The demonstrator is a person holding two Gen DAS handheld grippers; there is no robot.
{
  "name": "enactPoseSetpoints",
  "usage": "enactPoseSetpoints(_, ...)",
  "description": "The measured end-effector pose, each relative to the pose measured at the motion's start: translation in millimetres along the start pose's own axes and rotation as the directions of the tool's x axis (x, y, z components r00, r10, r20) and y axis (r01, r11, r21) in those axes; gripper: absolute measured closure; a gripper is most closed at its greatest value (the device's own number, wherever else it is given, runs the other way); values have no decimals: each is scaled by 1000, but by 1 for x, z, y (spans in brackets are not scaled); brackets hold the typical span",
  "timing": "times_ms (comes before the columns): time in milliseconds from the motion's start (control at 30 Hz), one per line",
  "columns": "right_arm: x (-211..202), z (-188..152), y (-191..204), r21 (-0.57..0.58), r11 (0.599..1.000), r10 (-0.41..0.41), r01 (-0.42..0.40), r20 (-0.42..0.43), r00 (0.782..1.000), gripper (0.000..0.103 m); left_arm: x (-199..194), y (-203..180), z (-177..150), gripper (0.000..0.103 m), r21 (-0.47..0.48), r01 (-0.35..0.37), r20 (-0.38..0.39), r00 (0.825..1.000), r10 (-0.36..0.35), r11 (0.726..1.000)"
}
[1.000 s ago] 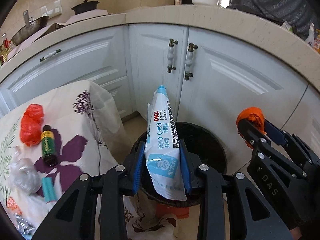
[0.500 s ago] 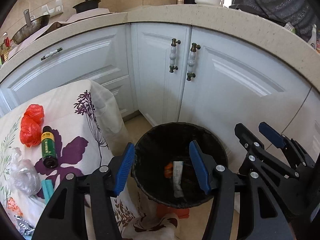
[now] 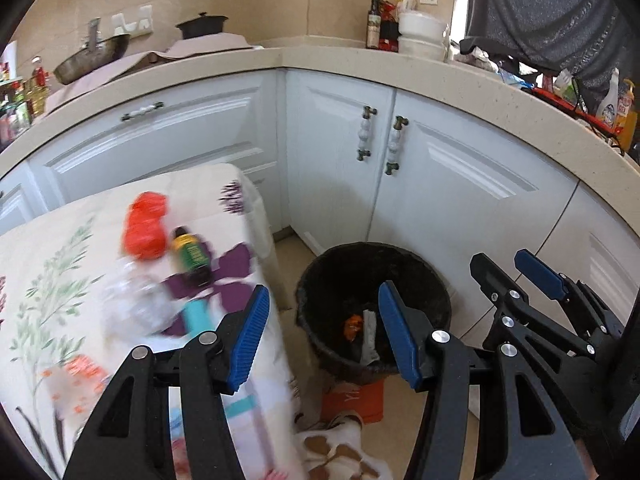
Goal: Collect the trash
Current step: 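Move both open tools back over the table items, then grasp the checkered ribbon with the right tool while the left tool grasps the red bottle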
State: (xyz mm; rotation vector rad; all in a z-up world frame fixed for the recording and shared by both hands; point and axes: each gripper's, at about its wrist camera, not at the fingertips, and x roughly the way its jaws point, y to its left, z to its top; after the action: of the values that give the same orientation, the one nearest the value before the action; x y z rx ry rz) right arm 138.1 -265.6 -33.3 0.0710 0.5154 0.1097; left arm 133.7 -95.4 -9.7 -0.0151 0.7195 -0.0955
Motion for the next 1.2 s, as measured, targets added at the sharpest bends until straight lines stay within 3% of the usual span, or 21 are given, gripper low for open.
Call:
enactPoseSetpoints(400, -54, -29, 82, -74, 987, 143, -143, -2, 990, 48, -63, 77, -51, 47, -69, -105, 5, 994, 106, 992)
enactPoseSetpoints(667, -78, -51, 131, -150, 963, 221, -224, -32, 975, 48, -95, 129, -90, 47, -143, -182, -7, 983, 183, 973)
enactPoseSetpoints(867, -79, -71, 155, -182, 945, 259, -270, -82, 962, 47, -104, 156, -110, 44, -193, -204, -21, 979, 204, 960)
enactPoseSetpoints(1100, -70, -84, 171, -219, 932, 261, -287, -140, 955, 48, -105, 163, -123, 40, -214, -185, -32, 983, 183, 959)
enactPoseSetpoints(1200, -65, -87, 174, -219, 928, 269, -302, -168, 948, 54, -105, 160, -124, 37, -212, -167, -30, 986, 164, 963)
